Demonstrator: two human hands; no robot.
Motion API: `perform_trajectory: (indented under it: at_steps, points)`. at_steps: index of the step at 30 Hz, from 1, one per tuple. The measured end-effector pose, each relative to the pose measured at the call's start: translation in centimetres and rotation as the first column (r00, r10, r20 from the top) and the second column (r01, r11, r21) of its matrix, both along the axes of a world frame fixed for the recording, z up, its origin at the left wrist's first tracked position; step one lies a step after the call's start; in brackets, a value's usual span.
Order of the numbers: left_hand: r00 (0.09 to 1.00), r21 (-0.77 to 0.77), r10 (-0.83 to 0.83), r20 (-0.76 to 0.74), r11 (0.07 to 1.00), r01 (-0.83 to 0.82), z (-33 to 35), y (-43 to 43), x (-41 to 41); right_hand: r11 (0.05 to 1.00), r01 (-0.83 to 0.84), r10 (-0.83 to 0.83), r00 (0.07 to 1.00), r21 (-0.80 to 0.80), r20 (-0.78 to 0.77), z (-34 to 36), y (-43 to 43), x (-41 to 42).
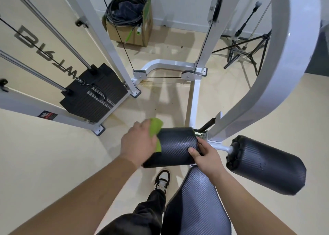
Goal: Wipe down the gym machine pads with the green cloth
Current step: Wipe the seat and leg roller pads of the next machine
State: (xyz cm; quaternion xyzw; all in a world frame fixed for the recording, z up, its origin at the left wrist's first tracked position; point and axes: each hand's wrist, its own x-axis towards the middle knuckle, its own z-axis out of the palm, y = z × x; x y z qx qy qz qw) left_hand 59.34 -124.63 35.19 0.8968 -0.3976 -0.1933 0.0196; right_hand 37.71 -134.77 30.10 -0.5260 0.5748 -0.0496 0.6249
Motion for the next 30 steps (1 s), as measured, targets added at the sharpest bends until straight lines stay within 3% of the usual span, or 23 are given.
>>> perform_trajectory:
  at_steps: [3,8,12,16,24,28,30]
  points:
    - [0.98,0.024,0.201,-0.002,0.979,-0.201,0.0,-0.6,-0.2,1.0,0.005,-0.005,1.0,-0.015,-0.008,-0.1,-0.1,0.0]
    - [0.981,-0.014,-0.129,-0.145,0.992,0.128,0.7,-5.4,-7.5,0.999,-0.002,0.001,1.0,-0.043,-0.028,0.0,0.1,0.3]
    - [0.956,-0.003,-0.275,-0.1,0.961,0.276,0.7,-3.8,-4.5,0.999,0.018,-0.019,1.0,-0.026,-0.016,0.0,0.3,0.2]
    - [0.998,-0.003,-0.046,-0.047,0.999,0.046,0.5,0.5,0.2,0.998,0.026,-0.024,0.999,0.055,-0.033,1.0,0.0,0.1]
    - [0.987,-0.032,-0.128,-0.099,0.992,0.125,0.8,6.5,-4.8,0.992,-0.007,0.017,0.997,0.124,-0.079,1.8,-2.4,1.0]
    - [0.997,-0.115,0.016,-0.069,0.993,-0.024,0.7,3.0,-2.6,0.998,-0.037,0.04,0.997,0.056,-0.065,1.1,-1.5,0.1]
    - [0.997,-0.08,0.072,-0.015,0.994,-0.073,0.5,0.1,-3.4,0.999,-0.047,0.048,0.995,0.014,-0.083,1.0,-1.2,0.2]
